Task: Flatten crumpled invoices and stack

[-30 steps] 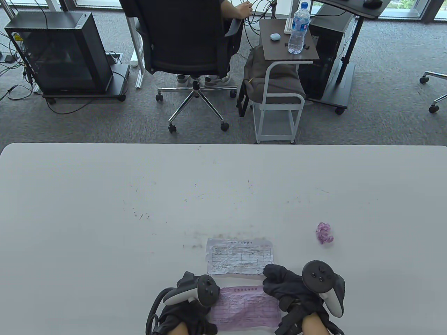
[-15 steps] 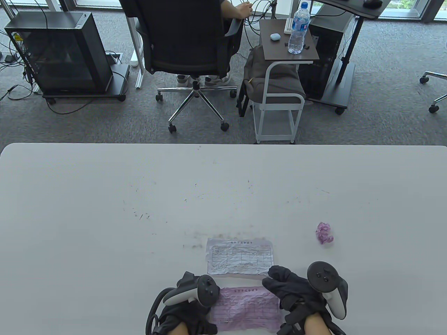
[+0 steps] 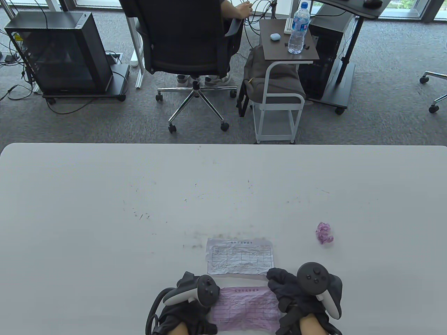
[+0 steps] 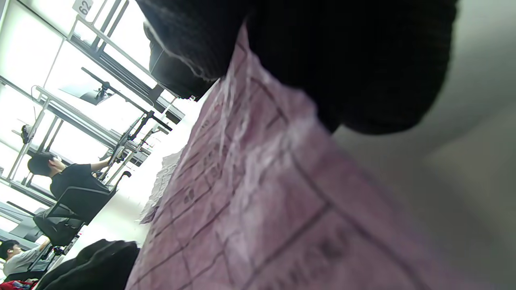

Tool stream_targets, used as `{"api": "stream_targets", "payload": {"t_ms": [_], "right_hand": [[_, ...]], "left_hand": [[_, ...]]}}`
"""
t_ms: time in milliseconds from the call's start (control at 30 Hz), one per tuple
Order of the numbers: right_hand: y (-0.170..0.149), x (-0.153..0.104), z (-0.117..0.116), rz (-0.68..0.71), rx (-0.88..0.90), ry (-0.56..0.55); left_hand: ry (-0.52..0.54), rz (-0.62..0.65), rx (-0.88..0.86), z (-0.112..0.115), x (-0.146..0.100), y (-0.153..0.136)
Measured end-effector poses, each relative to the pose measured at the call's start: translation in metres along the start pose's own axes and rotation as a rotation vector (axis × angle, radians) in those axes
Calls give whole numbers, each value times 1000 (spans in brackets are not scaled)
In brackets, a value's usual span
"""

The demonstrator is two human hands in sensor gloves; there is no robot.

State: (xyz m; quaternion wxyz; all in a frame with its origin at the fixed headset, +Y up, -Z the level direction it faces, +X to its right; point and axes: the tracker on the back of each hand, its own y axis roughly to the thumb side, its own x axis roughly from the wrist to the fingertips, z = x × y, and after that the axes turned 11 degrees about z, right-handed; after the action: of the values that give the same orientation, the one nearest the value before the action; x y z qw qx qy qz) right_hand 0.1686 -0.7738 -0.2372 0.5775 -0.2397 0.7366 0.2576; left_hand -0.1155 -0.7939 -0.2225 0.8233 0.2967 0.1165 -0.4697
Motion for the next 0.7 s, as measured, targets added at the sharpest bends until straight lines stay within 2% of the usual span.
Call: {"api": "stream_targets", "payload": {"t_ms": [167,267,400,433,633,700], "right_hand": [[-5,-2,2,-22,90,-23],[-11,-3,3,-15,246,87],[-7,-1,6,26,153,182],[-6,-1,6,31,130,177],[2,-1,2,26,-51,-16],[4,-1,4,33,-113,-37]], "left_hand": [[1,0,1,0,0,0],[1,0,0,0,0,0],[1,-1,0,0,0,0],[1,-1,1,0,0,0],[1,-1,1,0,0,0],[1,0,1,0,0,0]]}}
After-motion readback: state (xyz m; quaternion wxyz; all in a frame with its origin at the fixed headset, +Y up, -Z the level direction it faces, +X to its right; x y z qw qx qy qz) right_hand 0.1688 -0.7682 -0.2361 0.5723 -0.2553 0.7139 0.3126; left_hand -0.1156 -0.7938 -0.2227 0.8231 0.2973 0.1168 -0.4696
